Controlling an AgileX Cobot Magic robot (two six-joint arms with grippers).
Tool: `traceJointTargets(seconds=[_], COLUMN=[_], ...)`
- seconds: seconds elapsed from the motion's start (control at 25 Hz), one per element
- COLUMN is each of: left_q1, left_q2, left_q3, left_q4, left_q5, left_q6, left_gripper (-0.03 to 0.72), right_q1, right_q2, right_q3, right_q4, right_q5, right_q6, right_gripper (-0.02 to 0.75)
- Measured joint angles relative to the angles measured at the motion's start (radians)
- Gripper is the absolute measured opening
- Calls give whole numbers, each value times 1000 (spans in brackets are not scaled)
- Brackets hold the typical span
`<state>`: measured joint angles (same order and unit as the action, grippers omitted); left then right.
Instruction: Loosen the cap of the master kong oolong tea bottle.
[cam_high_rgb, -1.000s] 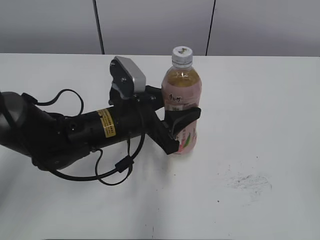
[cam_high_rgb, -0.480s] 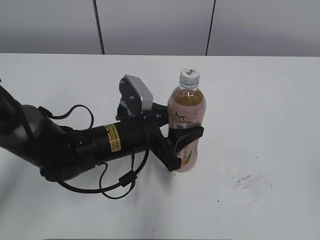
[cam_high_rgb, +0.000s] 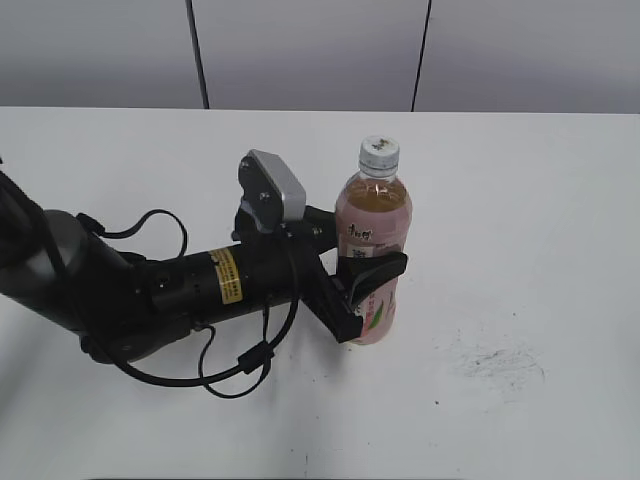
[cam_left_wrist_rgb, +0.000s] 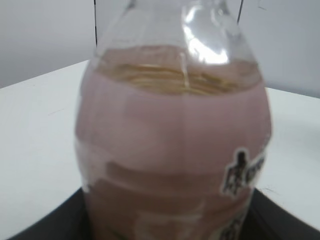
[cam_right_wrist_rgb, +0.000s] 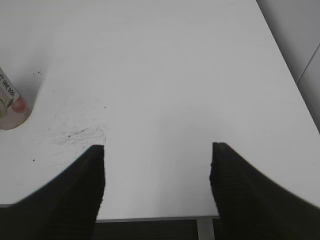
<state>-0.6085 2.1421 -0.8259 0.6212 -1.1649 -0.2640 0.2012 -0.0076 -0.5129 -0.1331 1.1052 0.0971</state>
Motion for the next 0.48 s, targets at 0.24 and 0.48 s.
traceJointTargets(seconds=[0.24,0.48], left_q1=[0,0], left_q2=[0,0], left_q3=[0,0], left_q4=[0,0], left_q5=[0,0], left_q6=[0,0], left_gripper=[389,389], right_q1=[0,0], right_q2=[0,223], right_q3=[0,-73], right_q4=[4,93], right_q5=[-1,-170], right_q6=[-7,-162], right_gripper=[501,501])
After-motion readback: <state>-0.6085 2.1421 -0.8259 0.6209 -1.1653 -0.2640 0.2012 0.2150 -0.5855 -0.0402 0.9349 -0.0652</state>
